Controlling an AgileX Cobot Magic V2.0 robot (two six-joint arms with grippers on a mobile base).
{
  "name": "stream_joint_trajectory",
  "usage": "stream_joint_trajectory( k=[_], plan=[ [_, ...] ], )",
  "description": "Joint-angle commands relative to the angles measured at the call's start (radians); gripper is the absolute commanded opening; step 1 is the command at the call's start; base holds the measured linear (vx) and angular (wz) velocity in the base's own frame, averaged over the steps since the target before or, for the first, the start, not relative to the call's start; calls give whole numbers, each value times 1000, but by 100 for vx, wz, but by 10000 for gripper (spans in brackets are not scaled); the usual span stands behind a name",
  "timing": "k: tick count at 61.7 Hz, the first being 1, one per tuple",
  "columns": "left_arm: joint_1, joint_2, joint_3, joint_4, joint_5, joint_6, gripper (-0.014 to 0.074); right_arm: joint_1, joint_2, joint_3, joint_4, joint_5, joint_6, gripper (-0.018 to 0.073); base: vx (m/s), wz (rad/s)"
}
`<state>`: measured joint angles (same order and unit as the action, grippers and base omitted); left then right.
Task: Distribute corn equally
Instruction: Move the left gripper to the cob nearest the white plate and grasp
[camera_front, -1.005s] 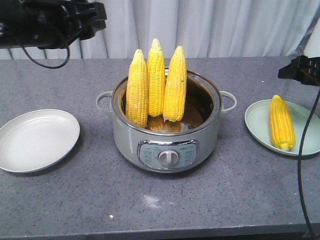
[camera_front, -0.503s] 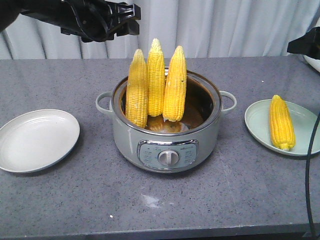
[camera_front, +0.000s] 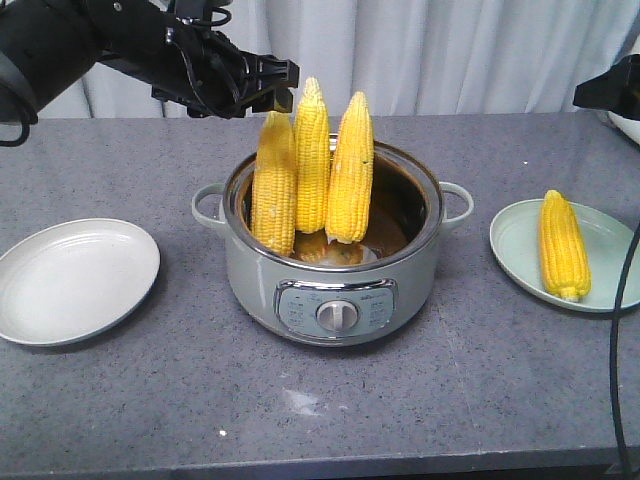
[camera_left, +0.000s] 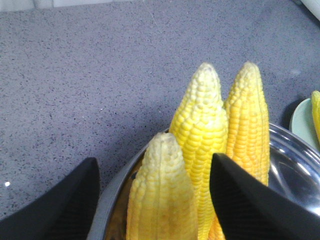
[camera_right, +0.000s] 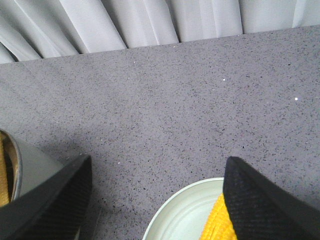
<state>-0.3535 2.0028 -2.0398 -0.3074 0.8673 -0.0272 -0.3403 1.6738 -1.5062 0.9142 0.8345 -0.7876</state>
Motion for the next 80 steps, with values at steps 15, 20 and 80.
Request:
stream_joint_trajectory(
  k=[15,20,80],
  plan=[
    [1,-9,-34,-54,-68,2,465,-4,-47,-31,41,-29,-2,527,0,0],
    [1,-7,-34,-54,-69,2,465,-4,-47,-31,41,-29,-2,527,0,0],
    [1,-98,-86,-43,-72,10,-8,-4,-47,-31,42,-29,-2,527,0,0]
  ],
)
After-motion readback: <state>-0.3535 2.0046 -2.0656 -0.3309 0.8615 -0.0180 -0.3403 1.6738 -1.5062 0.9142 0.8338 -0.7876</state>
